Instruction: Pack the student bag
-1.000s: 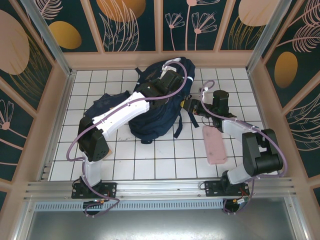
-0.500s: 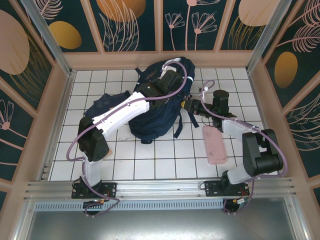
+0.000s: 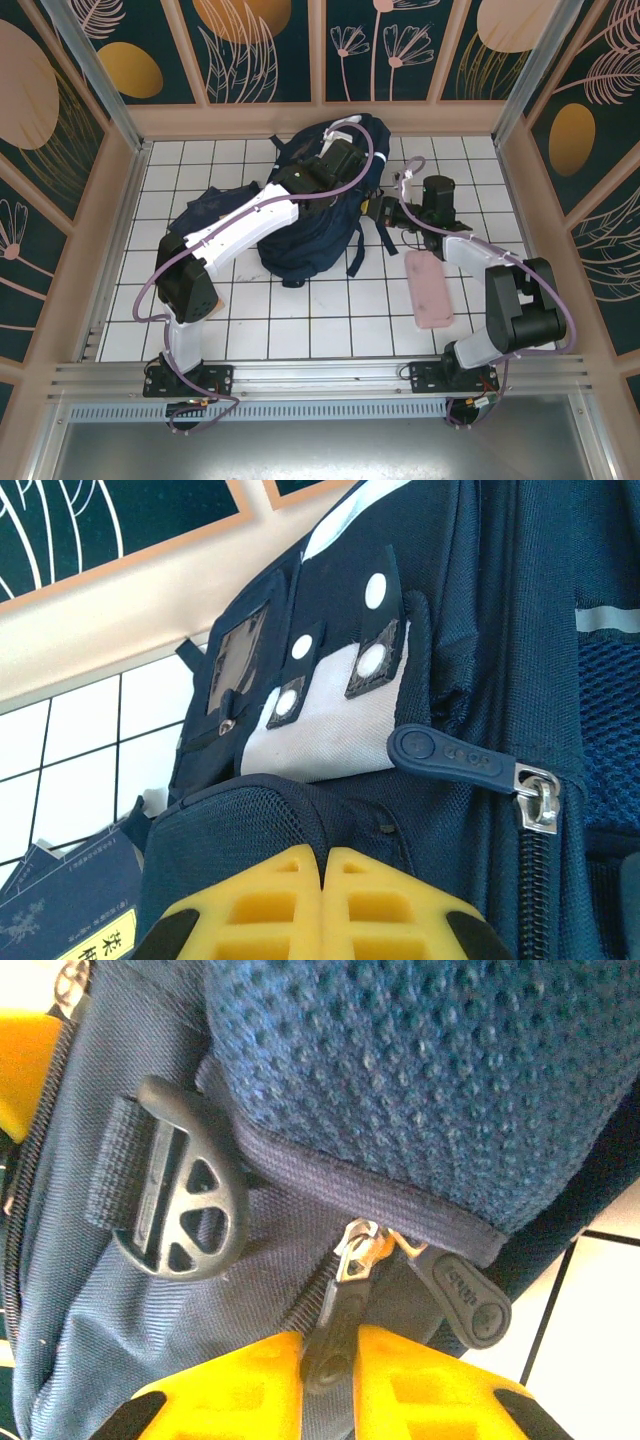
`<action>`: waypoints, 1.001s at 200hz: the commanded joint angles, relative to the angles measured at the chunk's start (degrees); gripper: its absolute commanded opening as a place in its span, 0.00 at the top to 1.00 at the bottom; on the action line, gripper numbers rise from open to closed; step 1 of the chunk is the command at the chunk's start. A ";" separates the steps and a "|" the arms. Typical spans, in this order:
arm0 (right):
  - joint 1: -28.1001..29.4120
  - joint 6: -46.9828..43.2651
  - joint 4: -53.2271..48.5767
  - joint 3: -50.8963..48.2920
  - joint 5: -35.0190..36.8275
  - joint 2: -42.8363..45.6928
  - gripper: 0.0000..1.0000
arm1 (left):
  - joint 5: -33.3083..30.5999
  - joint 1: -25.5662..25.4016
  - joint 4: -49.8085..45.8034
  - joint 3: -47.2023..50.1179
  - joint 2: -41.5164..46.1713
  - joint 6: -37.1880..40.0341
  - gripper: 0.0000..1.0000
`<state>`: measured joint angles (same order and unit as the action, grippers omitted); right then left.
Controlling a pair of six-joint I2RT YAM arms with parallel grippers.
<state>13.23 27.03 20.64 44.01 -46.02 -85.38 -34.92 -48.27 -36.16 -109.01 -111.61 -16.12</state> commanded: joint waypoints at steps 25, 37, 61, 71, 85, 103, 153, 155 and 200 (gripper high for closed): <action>2.13 -0.67 -4.24 -4.55 4.36 6.24 0.95 | -4.16 0.46 9.25 -3.80 -0.14 0.13 1.00; 2.77 -0.66 -3.86 -5.40 4.34 7.49 0.97 | -3.42 0.49 9.62 -4.55 -0.63 0.32 1.00; 5.74 -0.78 -3.89 -7.85 4.74 9.96 0.98 | -5.05 0.63 9.76 -4.93 -0.97 0.05 1.00; 7.51 -0.74 -3.90 -9.02 5.97 11.02 0.98 | -3.46 0.64 10.56 -4.81 -1.10 -0.42 1.00; 10.12 -0.57 -4.71 -9.67 9.39 12.08 0.98 | -2.31 0.63 11.02 -5.05 -1.83 -1.05 1.00; 15.16 -1.31 -5.29 -9.75 13.68 13.11 0.98 | -1.54 0.64 11.33 -5.97 -3.27 -1.93 1.00; 26.04 -7.84 -9.52 -8.76 17.39 14.31 0.91 | -0.59 0.93 12.08 -9.00 -6.01 -2.73 1.00; 25.94 -7.68 -9.78 -8.76 17.77 14.35 0.88 | -0.63 0.97 12.12 -9.00 -6.03 -2.72 1.00; 14.47 0.76 -8.27 -11.94 18.60 19.54 0.60 | 0.85 1.05 13.73 -3.65 -2.75 -1.78 1.00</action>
<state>33.39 23.31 10.68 34.54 -28.32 -70.76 -33.06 -47.88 -31.86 -113.80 -118.65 -17.87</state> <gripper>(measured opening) 0.357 0.056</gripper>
